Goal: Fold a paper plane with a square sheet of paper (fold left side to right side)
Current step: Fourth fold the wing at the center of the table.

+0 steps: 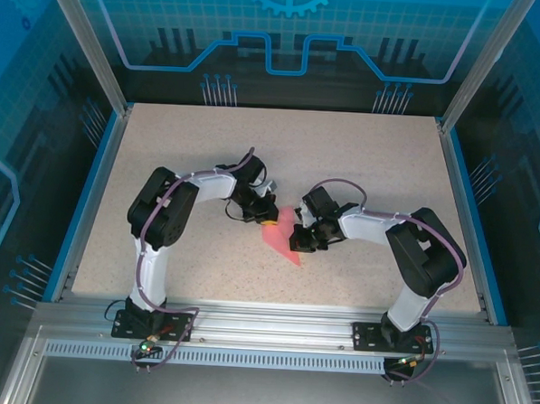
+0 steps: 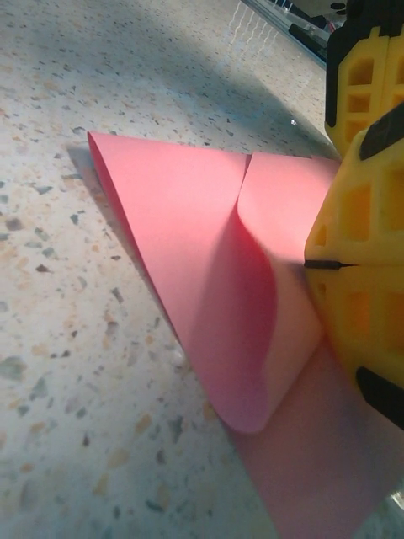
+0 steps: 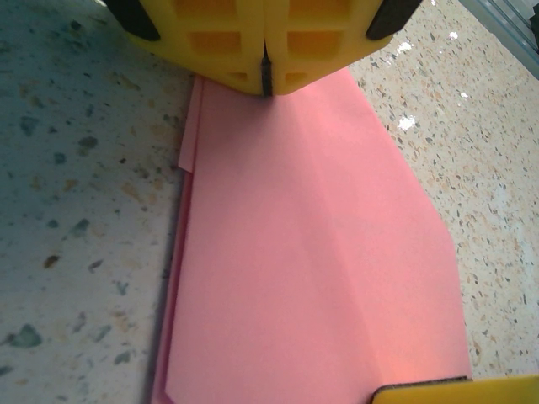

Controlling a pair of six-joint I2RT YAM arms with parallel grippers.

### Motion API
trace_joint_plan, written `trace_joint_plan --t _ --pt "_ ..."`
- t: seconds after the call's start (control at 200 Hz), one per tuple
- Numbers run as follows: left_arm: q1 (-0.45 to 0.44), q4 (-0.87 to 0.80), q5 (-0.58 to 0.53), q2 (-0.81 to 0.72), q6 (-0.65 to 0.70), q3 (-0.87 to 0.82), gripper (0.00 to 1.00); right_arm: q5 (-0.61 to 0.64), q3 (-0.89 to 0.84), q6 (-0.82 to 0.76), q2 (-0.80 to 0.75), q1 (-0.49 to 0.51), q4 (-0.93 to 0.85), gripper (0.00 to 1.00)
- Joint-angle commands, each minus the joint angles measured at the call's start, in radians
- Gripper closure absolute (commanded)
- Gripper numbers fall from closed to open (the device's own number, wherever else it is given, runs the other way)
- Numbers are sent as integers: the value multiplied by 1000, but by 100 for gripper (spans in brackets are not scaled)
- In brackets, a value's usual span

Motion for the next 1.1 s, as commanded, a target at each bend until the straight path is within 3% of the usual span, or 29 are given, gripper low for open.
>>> trace_joint_plan --t 0.0,0.68,1.095 --pt "73 6 -150 58 42 49 99 73 -64 -14 41 18 -167 100" --pt "163 -54 -178 120 76 175 96 36 -82 22 33 24 -131 100" --pt "215 -108 -154 -91 52 167 68 -35 -91 161 11 62 68 100"
